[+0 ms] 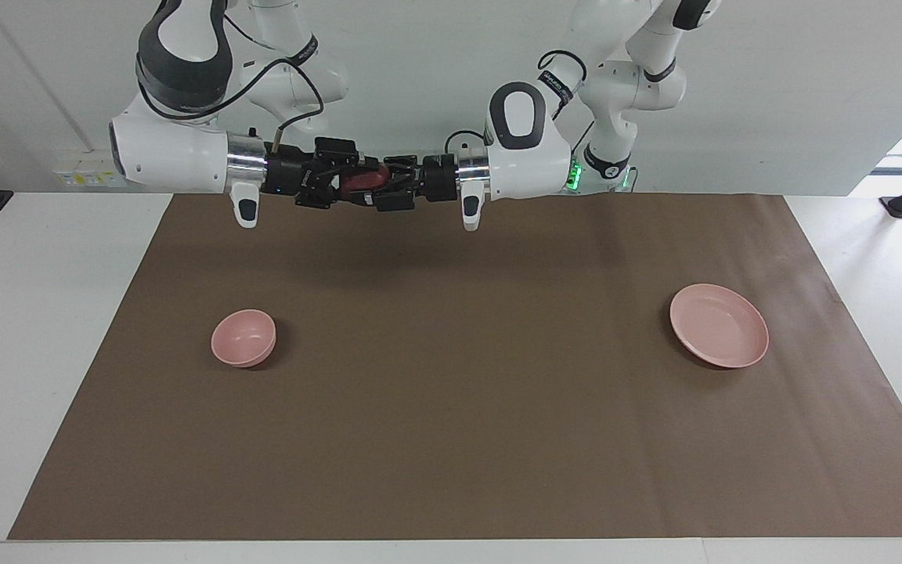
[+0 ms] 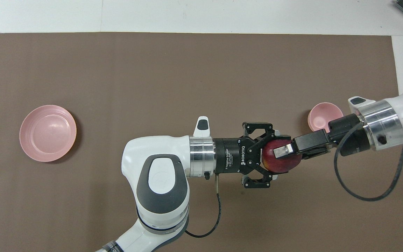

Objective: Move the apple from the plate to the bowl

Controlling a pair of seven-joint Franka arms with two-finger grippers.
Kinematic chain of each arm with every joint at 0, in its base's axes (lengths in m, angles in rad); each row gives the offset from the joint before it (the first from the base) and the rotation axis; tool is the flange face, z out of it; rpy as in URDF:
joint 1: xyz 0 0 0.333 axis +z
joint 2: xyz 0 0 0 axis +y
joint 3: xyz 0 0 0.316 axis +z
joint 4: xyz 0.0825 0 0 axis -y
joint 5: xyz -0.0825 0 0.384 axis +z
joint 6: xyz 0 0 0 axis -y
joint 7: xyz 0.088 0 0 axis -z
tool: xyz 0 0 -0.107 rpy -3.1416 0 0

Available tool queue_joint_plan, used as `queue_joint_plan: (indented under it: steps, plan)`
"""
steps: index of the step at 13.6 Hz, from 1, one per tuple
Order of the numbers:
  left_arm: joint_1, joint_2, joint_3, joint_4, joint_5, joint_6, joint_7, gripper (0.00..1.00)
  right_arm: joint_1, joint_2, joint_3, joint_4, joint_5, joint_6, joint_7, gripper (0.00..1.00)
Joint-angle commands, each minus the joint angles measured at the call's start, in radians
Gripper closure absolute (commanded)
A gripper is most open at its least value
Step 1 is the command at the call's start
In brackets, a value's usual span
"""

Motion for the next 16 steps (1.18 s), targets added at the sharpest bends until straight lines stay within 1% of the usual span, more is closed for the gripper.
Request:
queue_joint_plan:
  steps: [1, 4, 5, 6, 8, 10, 11, 13, 16]
  plan:
    - [-0.018, -0.001, 0.004, 0.014, -0.013, 0.021, 0.006, 1.0, 0.002, -0.017, 0.004, -0.011, -0.018, -0.004, 0.04, 1.0]
    - [-0.018, -0.002, -0.008, 0.013, -0.012, 0.023, 0.005, 1.0, 0.002, -0.008, 0.004, 0.004, -0.033, -0.002, 0.041, 1.0]
    - [-0.018, -0.002, -0.008, 0.014, -0.012, 0.024, 0.006, 0.92, 0.001, -0.004, 0.004, 0.01, -0.038, -0.004, 0.04, 1.0]
    - [-0.018, -0.004, -0.01, 0.014, 0.004, 0.026, 0.005, 0.01, -0.004, -0.002, 0.004, 0.015, -0.042, -0.004, 0.034, 1.0]
    - [-0.017, -0.023, -0.01, 0.014, 0.007, 0.056, -0.003, 0.0, -0.021, 0.009, 0.004, 0.033, -0.065, -0.005, 0.023, 1.0]
    - [0.0, -0.027, -0.008, 0.008, 0.024, 0.056, -0.006, 0.0, -0.056, 0.039, 0.004, 0.079, -0.114, -0.013, 0.008, 1.0]
    - [0.005, -0.027, 0.001, 0.005, 0.065, 0.056, -0.007, 0.0, -0.067, 0.05, 0.004, 0.097, -0.145, -0.014, -0.003, 1.0]
    - [0.035, -0.025, 0.006, -0.003, 0.199, 0.056, -0.009, 0.0, -0.083, 0.064, 0.003, 0.116, -0.215, 0.001, -0.034, 1.0]
    - [0.087, -0.027, 0.012, -0.042, 0.365, 0.056, -0.01, 0.0, -0.091, 0.092, 0.001, 0.157, -0.388, 0.058, -0.109, 1.0]
